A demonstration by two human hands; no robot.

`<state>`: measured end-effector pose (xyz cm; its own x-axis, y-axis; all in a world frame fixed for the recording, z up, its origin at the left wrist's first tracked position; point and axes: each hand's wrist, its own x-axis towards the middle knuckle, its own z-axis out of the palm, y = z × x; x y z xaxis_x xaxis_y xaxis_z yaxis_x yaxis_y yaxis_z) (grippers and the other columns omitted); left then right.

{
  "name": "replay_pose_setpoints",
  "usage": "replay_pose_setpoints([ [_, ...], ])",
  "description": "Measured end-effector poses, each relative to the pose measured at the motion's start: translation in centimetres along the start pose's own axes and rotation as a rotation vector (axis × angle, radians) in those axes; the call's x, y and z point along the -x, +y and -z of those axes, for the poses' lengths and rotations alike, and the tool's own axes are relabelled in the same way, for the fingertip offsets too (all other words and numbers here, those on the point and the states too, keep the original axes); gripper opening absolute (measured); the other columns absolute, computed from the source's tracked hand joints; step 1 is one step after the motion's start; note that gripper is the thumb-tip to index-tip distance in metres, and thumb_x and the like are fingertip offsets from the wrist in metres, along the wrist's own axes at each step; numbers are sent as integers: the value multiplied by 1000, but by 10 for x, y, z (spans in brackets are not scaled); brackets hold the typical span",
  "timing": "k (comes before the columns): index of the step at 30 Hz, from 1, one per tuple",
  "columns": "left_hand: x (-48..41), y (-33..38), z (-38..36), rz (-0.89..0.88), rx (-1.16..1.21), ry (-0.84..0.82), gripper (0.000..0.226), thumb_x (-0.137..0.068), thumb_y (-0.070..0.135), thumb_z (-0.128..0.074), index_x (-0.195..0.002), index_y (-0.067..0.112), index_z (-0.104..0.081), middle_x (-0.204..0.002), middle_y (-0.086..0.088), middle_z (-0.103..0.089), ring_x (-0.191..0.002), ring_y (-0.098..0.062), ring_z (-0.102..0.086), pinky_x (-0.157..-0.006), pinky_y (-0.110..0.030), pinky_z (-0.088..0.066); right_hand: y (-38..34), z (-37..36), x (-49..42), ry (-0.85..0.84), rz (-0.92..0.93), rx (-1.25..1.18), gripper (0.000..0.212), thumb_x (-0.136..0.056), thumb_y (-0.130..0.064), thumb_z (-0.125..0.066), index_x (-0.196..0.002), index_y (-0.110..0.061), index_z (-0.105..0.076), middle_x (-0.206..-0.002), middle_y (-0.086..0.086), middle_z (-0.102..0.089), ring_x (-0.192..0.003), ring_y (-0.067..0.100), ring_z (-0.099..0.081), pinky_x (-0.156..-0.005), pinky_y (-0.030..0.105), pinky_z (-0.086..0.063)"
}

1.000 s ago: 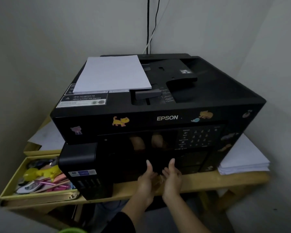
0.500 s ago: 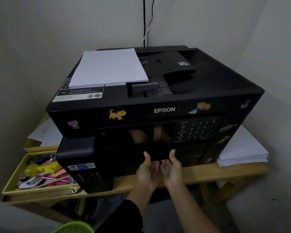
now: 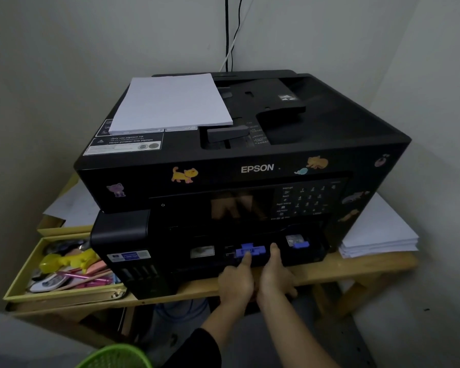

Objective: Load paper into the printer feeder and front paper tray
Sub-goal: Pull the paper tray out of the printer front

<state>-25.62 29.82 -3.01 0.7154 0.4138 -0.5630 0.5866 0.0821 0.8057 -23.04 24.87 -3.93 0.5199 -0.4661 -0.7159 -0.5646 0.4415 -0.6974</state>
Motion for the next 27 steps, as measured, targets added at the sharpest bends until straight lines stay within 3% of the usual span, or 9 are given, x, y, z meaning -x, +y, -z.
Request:
replay_pose_setpoints([
  [2,6,-1,6,-286,-259,67,43,-96,39,-48,-69,7,-61,-63,-2,-60,-55,-11,-55,-53,-24,-43,2,0,7,133,261,199,81,-78,-41,-71,-137,-9,-25,-141,23,-25,-126,43,-33,-102,52,-41],
  [4,11,1,11,-529,-402,132,32,-96,31,-50,-81,6,-62,-72,-4,-63,-62,-13,-58,-53,-23,-41,6,0,8,228,687,384,77,-77,-31,-74,-132,-18,-22,-140,25,-26,-124,43,-30,-103,52,-38],
  [6,2,-2,16,-718,-504,227,17,-93,22,-56,-89,6,-61,-84,-7,-63,-76,-18,-58,-64,-20,-40,10,1,4,306,1014,593,60,-77,-27,-74,-123,-12,-40,-133,20,-35,-119,37,-33,-99,48,-38],
  [9,-8,-5,20,-837,-787,345,16,-84,26,-61,-85,11,-68,-84,-3,-67,-81,-23,-62,-70,-30,-49,15,2,-11,336,1262,813,29,-79,-27,-71,-102,-10,-65,-119,14,-53,-111,29,-38,-96,43,-34],
  [13,-22,-10,26,-794,-1057,344,46,-85,40,-35,-66,19,-71,-65,1,-71,-67,-19,-69,-70,-33,-54,18,7,-21,227,1314,1024,44,-90,-41,-38,-95,-13,-71,-106,5,-69,-113,26,-55,-104,46,-25],
  [17,-30,-22,24,-804,-1188,323,75,-97,40,1,-94,23,-72,-91,3,-74,-89,-19,-67,-89,-35,-41,14,22,-26,125,1370,1140,66,-96,-52,-19,-102,-12,-72,-103,3,-73,-117,25,-60,-110,43,-15],
  [21,-8,-23,29,-819,-1162,346,72,-90,56,-10,-98,17,-70,-99,1,-74,-99,-20,-66,-95,-32,-37,12,44,-21,43,1405,1229,91,-92,-57,7,-109,-10,-69,-107,5,-72,-118,26,-59,-116,44,-22],
  [24,16,-33,33,-819,-1171,307,81,-84,60,1,-106,19,-66,-109,3,-70,-110,-17,-59,-99,-31,-38,19,66,-7,28,1383,1275,92,-92,-55,9,-107,-10,-69,-104,5,-72,-115,26,-60,-113,48,-28],
  [27,38,-51,35,-800,-1124,300,67,-91,59,-14,-104,19,-66,-108,2,-70,-107,-17,-60,-98,-30,-36,30,88,3,25,1374,1312,90,-95,-53,6,-103,-9,-71,-97,5,-74,-108,27,-65,-114,43,-21],
])
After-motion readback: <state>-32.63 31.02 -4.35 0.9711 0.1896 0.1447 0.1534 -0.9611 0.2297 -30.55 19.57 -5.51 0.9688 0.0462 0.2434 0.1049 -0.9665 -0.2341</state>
